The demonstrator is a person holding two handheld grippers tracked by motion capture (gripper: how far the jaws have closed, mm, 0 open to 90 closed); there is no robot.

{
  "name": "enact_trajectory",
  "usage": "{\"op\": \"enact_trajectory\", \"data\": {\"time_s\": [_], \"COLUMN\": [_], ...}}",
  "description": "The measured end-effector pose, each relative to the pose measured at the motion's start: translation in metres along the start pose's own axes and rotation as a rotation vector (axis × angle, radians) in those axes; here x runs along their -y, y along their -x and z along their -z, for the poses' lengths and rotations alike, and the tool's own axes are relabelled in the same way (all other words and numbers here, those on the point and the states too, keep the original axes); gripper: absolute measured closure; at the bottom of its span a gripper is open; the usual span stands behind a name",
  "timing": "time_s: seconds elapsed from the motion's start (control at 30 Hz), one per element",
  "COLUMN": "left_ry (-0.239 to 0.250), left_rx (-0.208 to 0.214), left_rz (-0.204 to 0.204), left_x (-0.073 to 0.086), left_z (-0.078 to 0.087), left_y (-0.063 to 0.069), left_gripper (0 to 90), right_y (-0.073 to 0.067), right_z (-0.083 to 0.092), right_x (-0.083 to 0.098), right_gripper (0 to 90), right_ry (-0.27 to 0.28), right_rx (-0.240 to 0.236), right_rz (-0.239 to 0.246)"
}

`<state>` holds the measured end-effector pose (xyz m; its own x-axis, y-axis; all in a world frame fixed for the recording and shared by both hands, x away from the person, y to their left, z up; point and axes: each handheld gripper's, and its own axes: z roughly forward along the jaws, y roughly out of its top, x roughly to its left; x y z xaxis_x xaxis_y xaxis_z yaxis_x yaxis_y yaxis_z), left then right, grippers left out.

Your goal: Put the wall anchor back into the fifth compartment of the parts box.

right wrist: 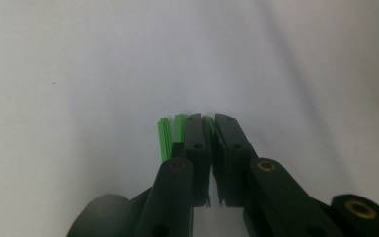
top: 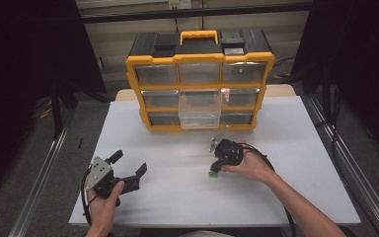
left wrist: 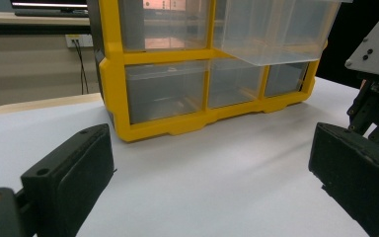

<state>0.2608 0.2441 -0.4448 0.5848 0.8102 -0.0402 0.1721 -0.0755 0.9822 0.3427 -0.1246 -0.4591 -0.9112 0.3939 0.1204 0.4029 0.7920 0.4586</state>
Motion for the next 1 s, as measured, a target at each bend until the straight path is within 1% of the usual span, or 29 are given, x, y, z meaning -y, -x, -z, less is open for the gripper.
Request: {"op": "enact_trajectory", "data": {"time_s": [0.03,0.07,0.1,0.13,0.17,0.2,0.27,0.3,0.43,0.5,0.53,0.57,0.6,0.63,0.8,0.93,1.0], "left_ry": [0.002,-0.006,0.002,0.006,0.005,0.006,0.010,0.010,0.011,0.008,0.008,0.008,0.009,0.010,0.011,0.012,0.012], "left_rx": [-0.004,0.003,0.004,0.003,0.003,0.001,0.006,0.007,0.005,-0.001,0.000,-0.001,-0.001,0.002,0.004,0.005,0.006], "left_rz": [0.002,-0.005,0.007,0.012,0.007,0.014,0.015,0.015,0.015,0.011,0.009,0.009,0.007,0.013,0.015,0.016,0.016], "left_x": [0.000,0.000,0.000,0.000,0.000,0.000,0.000,0.000,0.000,0.000,0.000,0.000,0.000,0.000,0.000,0.000,0.000], "left_z": [0.000,0.001,0.000,0.000,0.000,0.000,0.000,0.000,0.000,0.000,0.000,0.000,0.000,0.000,0.000,0.000,0.000], "left_y": [0.000,-0.001,0.000,0.000,0.000,0.000,0.000,0.000,0.000,0.000,0.000,0.000,0.000,0.000,0.000,0.000,0.000], "left_gripper": [3.4,3.5,3.5,3.4,3.4,3.5,3.4,3.5,3.5,3.4,3.5,3.5,3.5,3.4,3.5,3.5,3.4], "right_y": [0.001,0.001,0.001,0.001,0.001,0.001,0.002,0.004,0.006,0.007,0.006,0.006,0.006,0.005,0.000,-0.005,-0.007], "right_z": [0.000,0.001,0.001,0.002,0.003,0.005,0.008,0.011,0.020,0.024,0.026,0.028,0.029,0.032,0.043,0.053,0.058], "right_x": [0.000,0.000,0.001,0.001,0.002,0.003,0.004,0.004,0.008,0.009,0.010,0.010,0.010,0.010,0.008,0.006,0.006], "right_gripper": [85.1,85.1,85.1,85.1,85.2,85.1,85.1,85.2,85.2,85.2,85.1,85.2,85.2,85.2,85.2,85.2,85.2], "right_ry": [0.015,0.016,0.029,0.039,0.047,0.059,0.100,0.134,0.196,0.234,0.233,0.248,0.260,0.277,0.330,0.381,0.404], "right_rx": [0.000,0.002,0.006,0.004,0.008,0.005,-0.003,-0.002,-0.011,-0.008,-0.003,-0.005,-0.007,-0.008,-0.008,-0.009,-0.019], "right_rz": [0.015,0.009,0.005,0.013,-0.002,-0.006,0.001,0.014,-0.019,-0.022,-0.027,-0.028,-0.018,-0.020,0.005,0.009,0.013]}}
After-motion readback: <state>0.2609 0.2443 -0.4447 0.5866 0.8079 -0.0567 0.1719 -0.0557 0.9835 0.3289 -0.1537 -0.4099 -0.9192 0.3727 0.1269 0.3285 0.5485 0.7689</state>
